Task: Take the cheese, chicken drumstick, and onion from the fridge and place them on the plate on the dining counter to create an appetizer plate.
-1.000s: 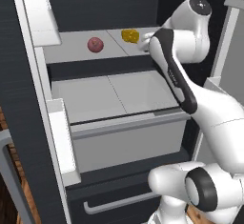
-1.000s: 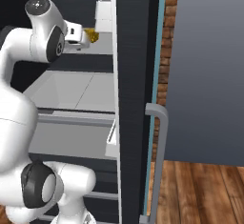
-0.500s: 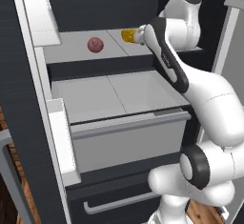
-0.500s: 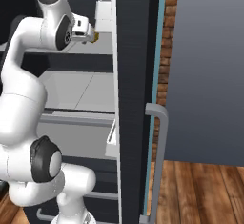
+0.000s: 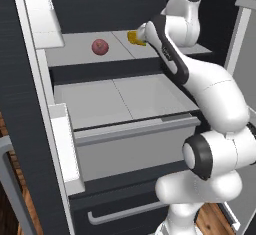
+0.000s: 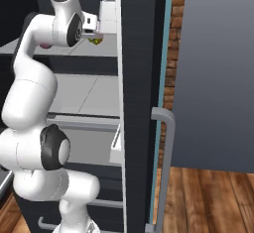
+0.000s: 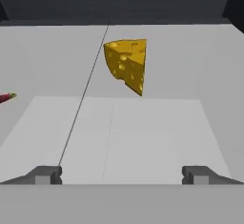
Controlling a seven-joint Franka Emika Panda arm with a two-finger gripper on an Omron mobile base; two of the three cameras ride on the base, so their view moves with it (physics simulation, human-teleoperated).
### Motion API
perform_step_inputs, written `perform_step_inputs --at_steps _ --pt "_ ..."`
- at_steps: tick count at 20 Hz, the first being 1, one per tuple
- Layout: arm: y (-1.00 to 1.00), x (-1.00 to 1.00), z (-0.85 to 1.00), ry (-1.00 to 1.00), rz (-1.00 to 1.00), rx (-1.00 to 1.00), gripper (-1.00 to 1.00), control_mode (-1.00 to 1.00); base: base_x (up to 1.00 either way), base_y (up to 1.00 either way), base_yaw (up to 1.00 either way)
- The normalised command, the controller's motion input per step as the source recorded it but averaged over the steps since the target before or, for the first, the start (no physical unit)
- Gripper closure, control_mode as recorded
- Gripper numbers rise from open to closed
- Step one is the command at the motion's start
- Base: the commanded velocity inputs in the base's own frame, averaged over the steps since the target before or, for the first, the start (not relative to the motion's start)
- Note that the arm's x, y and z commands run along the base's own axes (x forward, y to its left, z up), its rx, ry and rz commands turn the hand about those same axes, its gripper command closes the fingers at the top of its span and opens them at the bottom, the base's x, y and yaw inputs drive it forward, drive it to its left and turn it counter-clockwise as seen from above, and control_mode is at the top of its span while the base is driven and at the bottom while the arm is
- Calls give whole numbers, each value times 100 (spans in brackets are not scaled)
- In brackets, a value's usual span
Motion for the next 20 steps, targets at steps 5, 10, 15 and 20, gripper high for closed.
perform_step_inputs --at_steps 5,10,15,20 --pt "0 54 0 0 0 0 -100 -100 0 0 0" --pt "0 41 0 0 0 0 -100 -100 0 0 0" --pt "0 39 -9 -1 1 0 -100 -100 0 0 0" --pt "0 41 -16 0 2 0 -100 -100 0 0 0"
